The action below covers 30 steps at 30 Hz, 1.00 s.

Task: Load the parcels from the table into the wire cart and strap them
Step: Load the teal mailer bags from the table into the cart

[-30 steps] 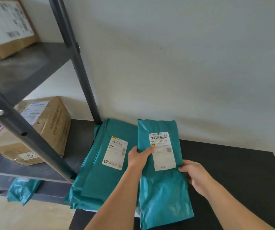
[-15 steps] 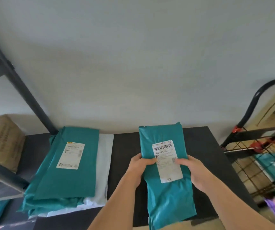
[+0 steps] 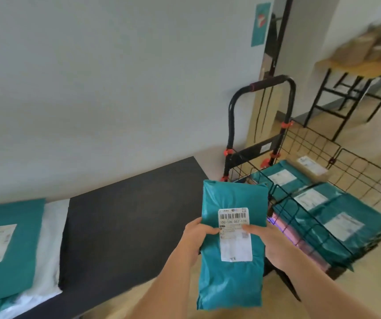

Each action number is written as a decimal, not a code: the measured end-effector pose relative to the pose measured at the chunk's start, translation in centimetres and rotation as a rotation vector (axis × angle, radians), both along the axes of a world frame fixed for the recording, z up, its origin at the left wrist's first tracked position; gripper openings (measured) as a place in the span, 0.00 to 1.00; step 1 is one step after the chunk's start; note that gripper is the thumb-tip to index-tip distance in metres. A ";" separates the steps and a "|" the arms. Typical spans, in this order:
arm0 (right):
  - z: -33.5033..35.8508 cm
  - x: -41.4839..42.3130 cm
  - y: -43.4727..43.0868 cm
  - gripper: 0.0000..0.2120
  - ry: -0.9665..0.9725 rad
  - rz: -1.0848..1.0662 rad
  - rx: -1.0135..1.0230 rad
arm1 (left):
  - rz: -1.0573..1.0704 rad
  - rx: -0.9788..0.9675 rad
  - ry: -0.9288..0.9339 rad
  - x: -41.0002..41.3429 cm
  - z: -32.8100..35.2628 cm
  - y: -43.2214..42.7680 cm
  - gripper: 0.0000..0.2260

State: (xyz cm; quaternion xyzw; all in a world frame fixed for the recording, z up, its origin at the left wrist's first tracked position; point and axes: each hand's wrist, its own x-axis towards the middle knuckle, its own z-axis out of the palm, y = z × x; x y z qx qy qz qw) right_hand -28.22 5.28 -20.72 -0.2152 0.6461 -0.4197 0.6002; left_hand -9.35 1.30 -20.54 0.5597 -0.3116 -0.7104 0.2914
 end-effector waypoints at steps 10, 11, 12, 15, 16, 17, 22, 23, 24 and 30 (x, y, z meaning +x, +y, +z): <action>-1.2 -11.5 5.2 0.11 -0.054 -0.333 0.035 | -0.196 -0.031 -0.088 -12.0 -0.7 2.2 0.13; -1.3 -12.4 5.4 0.10 -0.071 -0.381 0.033 | -0.227 -0.034 -0.110 -12.8 -0.9 2.2 0.14; -1.4 -13.4 5.4 0.10 -0.084 -0.427 0.030 | -0.250 -0.040 -0.130 -13.6 -1.2 2.0 0.15; -1.3 -16.4 5.0 0.10 -0.092 -0.571 0.031 | -0.251 -0.076 -0.173 -16.0 -2.0 0.9 0.15; -1.2 -17.5 4.8 0.10 -0.090 -0.621 0.031 | -0.251 -0.104 -0.200 -16.9 -2.3 0.3 0.14; -1.0 -18.6 4.5 0.10 -0.090 -0.670 0.030 | -0.257 -0.138 -0.232 -17.9 -2.5 -0.3 0.14; -0.4 -24.2 1.9 0.15 -0.068 -0.807 -0.005 | -0.254 -0.229 -0.262 -23.2 -2.9 -4.4 0.12; -0.2 -25.4 1.1 0.15 -0.062 -0.827 -0.012 | -0.252 -0.243 -0.274 -24.3 -2.8 -5.5 0.12; 0.1 -26.6 0.2 0.16 -0.056 -0.846 -0.020 | -0.249 -0.255 -0.282 -25.4 -2.8 -6.6 0.12; 2.2 -33.1 -5.6 0.17 -0.068 -0.979 -0.095 | -0.255 -0.250 -0.245 -31.2 -2.1 -13.3 0.09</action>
